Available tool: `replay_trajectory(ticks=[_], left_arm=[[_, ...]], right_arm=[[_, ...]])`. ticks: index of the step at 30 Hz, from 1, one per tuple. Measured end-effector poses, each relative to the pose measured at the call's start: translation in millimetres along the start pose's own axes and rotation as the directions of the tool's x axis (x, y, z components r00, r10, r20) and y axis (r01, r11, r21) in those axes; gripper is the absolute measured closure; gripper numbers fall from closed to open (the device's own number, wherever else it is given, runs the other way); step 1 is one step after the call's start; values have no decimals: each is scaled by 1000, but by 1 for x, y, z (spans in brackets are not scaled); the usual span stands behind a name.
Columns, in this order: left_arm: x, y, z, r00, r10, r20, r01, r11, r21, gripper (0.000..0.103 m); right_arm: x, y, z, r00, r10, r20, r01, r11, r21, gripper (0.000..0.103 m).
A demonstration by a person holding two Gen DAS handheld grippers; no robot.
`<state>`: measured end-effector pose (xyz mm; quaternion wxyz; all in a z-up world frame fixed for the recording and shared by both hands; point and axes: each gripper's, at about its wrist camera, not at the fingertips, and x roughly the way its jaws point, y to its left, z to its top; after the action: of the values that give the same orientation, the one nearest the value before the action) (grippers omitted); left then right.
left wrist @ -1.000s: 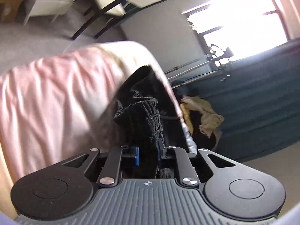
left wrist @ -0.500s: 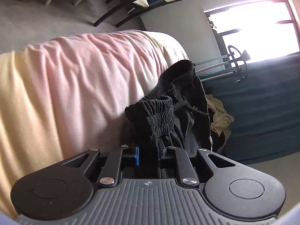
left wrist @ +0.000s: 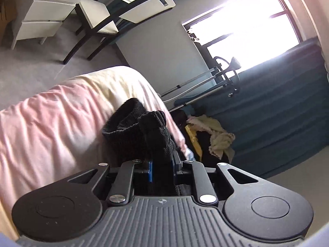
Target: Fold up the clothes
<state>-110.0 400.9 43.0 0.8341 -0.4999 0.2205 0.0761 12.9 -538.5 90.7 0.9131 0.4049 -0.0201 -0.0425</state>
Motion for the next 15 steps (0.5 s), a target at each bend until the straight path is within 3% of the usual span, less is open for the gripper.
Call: replay_trajectory(ticks=[2, 3, 5, 7, 9, 10, 12, 15], left_arm=[[3, 31, -17, 999, 24, -23, -24, 1000, 11, 84], [4, 47, -26, 999, 30, -43, -29, 999, 14, 84], [6, 74, -44, 996, 39, -79, -39, 999, 2, 84], [7, 89, -59, 992, 74, -101, -72, 997, 23, 84], [8, 94, -65, 991, 97, -94, -92, 994, 63, 84], [8, 95, -65, 992, 89, -89, -83, 994, 69, 84], [8, 90, -63, 993, 87, -86, -78, 993, 93, 83], [10, 75, -64, 990, 119, -79, -101, 974, 203, 82]], right_arm=[[-18, -44, -8, 992, -100, -79, 100, 995, -3, 98], [-28, -71, -18, 977, -168, -134, 170, 985, 3, 98], [-47, -129, -42, 918, -307, -250, 320, 947, 10, 99], [-69, -186, -70, 833, -427, -350, 467, 883, 34, 99], [-90, -227, -94, 775, -476, -415, 548, 834, 67, 99], [-101, -239, -103, 776, -472, -419, 550, 831, 81, 99], [-109, -239, -108, 796, -463, -390, 520, 853, 50, 99], [-99, -225, -110, 772, -505, -386, 530, 847, -49, 98]])
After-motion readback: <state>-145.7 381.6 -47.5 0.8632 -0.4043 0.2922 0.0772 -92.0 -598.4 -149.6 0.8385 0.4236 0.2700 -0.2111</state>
